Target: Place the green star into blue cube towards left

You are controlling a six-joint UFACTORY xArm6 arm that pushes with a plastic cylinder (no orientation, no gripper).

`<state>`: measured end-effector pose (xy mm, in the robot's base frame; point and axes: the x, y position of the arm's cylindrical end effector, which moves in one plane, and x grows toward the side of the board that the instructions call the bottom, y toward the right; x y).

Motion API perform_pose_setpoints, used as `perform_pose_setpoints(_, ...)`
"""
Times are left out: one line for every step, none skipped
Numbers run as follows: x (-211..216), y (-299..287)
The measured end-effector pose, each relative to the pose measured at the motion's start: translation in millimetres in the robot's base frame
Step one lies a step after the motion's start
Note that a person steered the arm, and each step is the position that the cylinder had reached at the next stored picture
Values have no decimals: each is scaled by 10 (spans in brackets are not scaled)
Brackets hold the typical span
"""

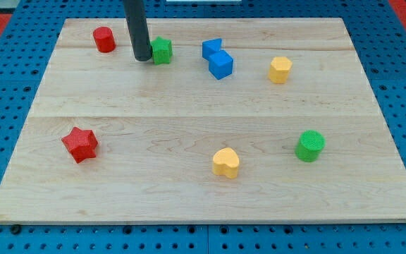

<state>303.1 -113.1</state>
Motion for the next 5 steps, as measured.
perform_pose_setpoints(30,-35)
perform_pose_setpoints(31,-127)
perform_pose_setpoints(-70,-416)
perform_pose_setpoints(-325,27)
perform_pose_setpoints(-256,817)
